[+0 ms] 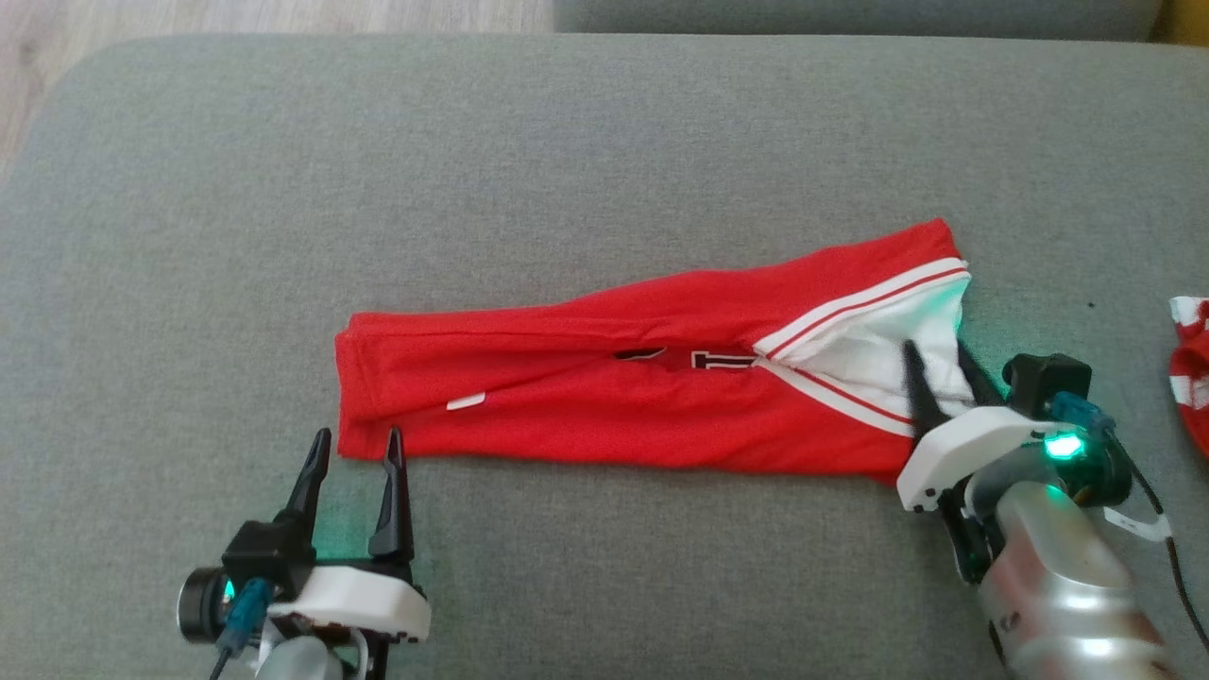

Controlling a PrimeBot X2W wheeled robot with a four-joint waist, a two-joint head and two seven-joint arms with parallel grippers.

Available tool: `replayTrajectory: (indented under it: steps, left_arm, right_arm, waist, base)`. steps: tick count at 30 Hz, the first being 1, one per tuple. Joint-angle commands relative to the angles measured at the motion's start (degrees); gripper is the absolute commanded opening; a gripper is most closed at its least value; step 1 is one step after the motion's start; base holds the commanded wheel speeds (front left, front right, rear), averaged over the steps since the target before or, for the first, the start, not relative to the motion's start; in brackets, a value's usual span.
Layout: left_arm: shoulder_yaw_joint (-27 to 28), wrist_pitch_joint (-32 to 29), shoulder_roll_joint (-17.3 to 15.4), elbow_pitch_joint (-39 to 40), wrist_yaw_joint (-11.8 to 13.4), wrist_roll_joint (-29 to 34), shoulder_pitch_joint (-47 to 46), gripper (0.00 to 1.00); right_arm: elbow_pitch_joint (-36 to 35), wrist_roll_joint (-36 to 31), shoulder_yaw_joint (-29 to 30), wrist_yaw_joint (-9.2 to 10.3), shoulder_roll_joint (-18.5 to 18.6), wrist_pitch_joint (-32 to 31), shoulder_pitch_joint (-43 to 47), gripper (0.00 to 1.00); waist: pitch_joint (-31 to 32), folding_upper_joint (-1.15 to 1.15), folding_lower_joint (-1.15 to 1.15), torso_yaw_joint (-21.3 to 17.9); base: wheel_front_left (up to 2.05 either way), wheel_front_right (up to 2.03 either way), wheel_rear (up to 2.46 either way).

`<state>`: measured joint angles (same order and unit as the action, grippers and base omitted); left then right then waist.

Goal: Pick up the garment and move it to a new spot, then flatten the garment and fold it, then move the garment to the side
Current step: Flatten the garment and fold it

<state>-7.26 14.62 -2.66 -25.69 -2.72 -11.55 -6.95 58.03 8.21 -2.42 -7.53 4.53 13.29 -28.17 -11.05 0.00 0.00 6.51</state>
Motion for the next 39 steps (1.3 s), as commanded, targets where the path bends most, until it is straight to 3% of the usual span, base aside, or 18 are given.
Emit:
replayTrajectory:
  steps: [1, 8, 11, 14, 18, 23, 30, 36, 37, 38, 39]
  left_arm:
    - [1.98, 0.38, -0.22, 1.25, 0.24, 0.01, -1.0, 1.0]
    - [2.11, 0.38, -0.22, 1.26, 0.19, -0.21, -0.53, 1.0]
    - [1.73, 0.38, -0.22, 1.28, 0.09, -0.5, -0.6, 1.0]
    - [1.17, 0.38, -0.22, 1.04, 0.02, -0.79, -0.65, 1.0]
    - [0.1, 0.38, -0.22, 0.63, -0.11, -1.02, -0.45, 1.0]
    - [-1.71, 0.38, -0.22, 0.01, -0.53, -0.89, 0.14, 1.0]
    - [-4.04, 0.38, -0.22, -0.58, -0.97, -0.96, 0.33, 1.0]
    - [-6.15, 0.38, -0.21, -0.82, -1.21, -1.57, 0.71, 1.0]
    - [-6.35, 0.38, -0.21, -0.9, -1.17, -1.72, 0.73, 1.0]
    - [-6.5, 0.38, -0.21, -0.95, -1.12, -1.81, 0.74, 1.0]
    - [-6.5, 0.38, -0.21, -0.94, -1.0, -1.9, 0.74, 1.0]
  right_arm:
    - [2.38, 0.15, -1.66, 0.04, -1.09, -1.08, 2.09, 0.0]
    - [2.3, -0.64, 3.7, 0.04, 4.72, 1.44, 0.66, 0.0]
    - [-2.45, -1.41, 6.15, 0.04, 5.89, 1.66, 0.06, 0.0]
    - [-9.67, -1.5, 5.22, 0.04, 4.22, 1.68, 0.99, 0.0]
    - [-18.89, 1.41, -2.13, 0.04, 1.27, 1.69, 3.18, 0.0]
    - [-26.37, 8.43, -17.28, 0.04, -0.34, 1.7, 5.21, 0.0]
    - [-25.96, 13.81, -28.8, 0.04, -0.95, 1.7, 3.77, 0.0]
    - [-22.94, 16.8, -33.8, 0.04, -1.4, 1.7, 1.35, 0.0]
    - [-22.34, 17.44, -34.08, 0.04, -1.46, 1.7, 1.15, 0.44]
    - [-22.16, 18.15, -34.21, 0.04, -1.51, 1.7, 0.92, 0.94]
    - [-22.22, 18.63, -34.54, 0.04, -1.56, 1.7, 0.66, 1.0]
  waist:
    - [0.21, 0.0, 0.0, -0.27]
    - [1.32, 0.0, 0.0, -1.93]
    - [1.84, 0.0, 0.0, -2.49]
    - [2.36, 0.0, 0.0, -2.59]
    - [3.11, 0.0, 0.0, -1.84]
    - [3.77, 0.0, 0.0, 1.86]
    - [3.93, 0.0, 0.0, 7.85]
    - [3.9, 0.0, 0.0, 13.45]
    - [3.94, 0.0, 0.0, 14.08]
    - [3.98, 0.0, 0.0, 14.56]
    - [3.98, 0.0, 0.0, 14.83]
  base:
    - [0.0, 0.0, 0.0]
    - [0.0, 0.0, 0.0]
    - [0.0, 0.0, 0.0]
    - [0.0, 0.0, 0.0]
    - [0.0, 0.0, 0.0]
    - [0.0, 0.0, 0.0]
    - [0.0, 0.0, 0.0]
    - [0.0, 0.0, 0.0]
    - [0.0, 0.0, 0.0]
    - [0.0, 0.0, 0.0]
    - [0.0, 0.0, 0.0]
